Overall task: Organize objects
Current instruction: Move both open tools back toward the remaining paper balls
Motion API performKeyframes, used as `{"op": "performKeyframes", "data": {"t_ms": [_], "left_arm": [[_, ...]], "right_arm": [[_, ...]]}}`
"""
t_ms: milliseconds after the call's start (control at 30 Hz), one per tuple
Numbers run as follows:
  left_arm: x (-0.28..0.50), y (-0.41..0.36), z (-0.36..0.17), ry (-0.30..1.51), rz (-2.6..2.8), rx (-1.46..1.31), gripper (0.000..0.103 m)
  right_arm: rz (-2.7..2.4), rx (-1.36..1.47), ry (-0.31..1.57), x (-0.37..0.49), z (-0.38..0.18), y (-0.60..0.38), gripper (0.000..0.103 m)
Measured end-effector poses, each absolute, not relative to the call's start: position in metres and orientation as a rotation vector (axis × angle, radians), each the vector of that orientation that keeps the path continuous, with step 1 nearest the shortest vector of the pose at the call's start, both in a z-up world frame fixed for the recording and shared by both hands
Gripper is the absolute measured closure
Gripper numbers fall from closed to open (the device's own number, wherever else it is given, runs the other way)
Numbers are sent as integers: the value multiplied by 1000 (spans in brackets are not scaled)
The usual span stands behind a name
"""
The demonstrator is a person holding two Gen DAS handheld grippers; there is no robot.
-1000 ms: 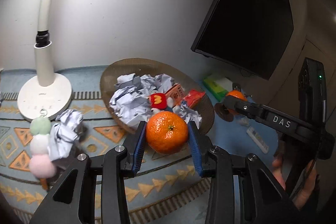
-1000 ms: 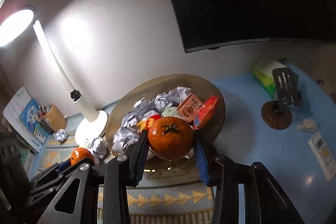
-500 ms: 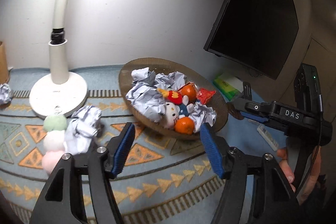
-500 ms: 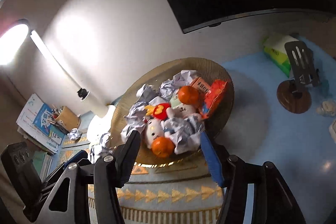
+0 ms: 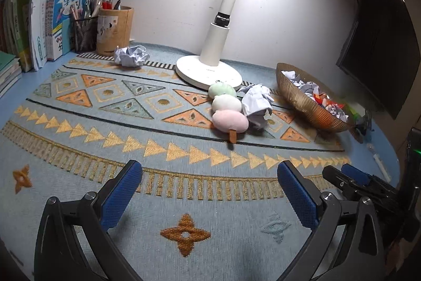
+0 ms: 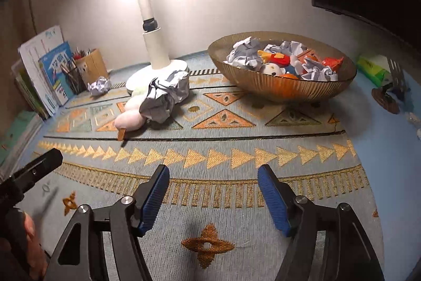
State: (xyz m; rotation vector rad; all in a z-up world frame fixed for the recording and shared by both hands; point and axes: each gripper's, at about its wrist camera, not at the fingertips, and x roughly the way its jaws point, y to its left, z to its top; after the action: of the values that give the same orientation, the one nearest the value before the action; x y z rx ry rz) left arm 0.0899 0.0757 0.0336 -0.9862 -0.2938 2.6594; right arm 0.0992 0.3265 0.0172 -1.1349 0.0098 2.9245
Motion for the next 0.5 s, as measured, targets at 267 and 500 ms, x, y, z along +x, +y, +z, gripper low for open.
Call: {"op": "performKeyframes", "data": {"t_ms": [267, 500], "left_arm": [[90, 64, 21, -432, 2661, -1014, 1], [92, 62, 20, -454, 2670, -1016, 1]], "right_arm": [[2892, -1150, -80, 97, 11, 322, 9], [2890, -1172, -83, 97, 11, 318, 9]]}}
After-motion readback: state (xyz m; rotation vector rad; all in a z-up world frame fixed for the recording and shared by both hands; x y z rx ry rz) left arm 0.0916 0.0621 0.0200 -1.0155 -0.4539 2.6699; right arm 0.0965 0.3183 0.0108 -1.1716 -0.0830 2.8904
